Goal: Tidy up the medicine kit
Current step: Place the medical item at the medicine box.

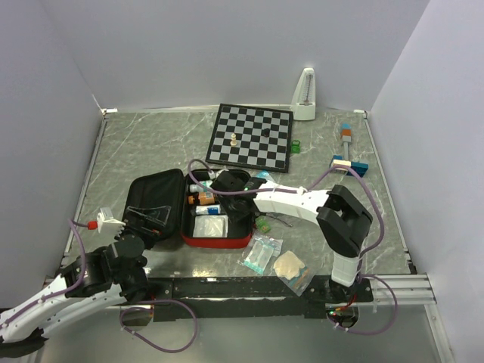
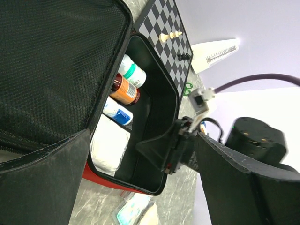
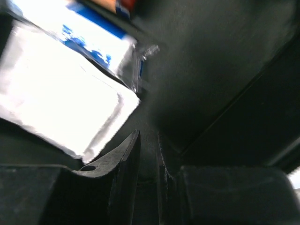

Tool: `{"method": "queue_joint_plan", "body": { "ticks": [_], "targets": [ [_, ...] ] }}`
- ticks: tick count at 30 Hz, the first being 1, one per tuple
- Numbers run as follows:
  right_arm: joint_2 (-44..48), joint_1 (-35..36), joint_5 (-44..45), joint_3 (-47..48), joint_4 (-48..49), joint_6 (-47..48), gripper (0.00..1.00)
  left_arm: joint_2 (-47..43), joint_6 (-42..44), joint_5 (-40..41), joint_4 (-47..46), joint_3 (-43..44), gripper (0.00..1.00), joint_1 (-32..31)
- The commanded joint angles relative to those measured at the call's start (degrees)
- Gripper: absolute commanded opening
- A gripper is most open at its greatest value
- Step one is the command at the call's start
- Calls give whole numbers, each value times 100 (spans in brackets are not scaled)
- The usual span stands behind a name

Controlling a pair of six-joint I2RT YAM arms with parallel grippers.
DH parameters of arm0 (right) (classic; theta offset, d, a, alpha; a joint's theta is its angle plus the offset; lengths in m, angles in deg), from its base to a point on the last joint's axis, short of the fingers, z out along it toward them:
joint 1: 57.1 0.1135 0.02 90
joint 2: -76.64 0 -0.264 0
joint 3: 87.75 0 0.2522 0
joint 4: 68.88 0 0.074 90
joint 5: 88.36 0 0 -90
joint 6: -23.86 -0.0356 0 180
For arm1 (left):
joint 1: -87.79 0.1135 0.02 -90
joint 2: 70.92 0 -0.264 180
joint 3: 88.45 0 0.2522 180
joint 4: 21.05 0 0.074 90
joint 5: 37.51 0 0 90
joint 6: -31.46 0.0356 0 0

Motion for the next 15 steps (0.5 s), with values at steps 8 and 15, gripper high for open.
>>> {"method": "queue_joint_plan", "body": {
  "ticks": [8,15],
  "targets": [
    [-390,338,-911,291,-184,200,30,73,-26,40,-140,42,96,-14],
    [-294,373,-1535,256,379,103,32,135,-97,-4,-70,69,96,-14]
  ]
}}
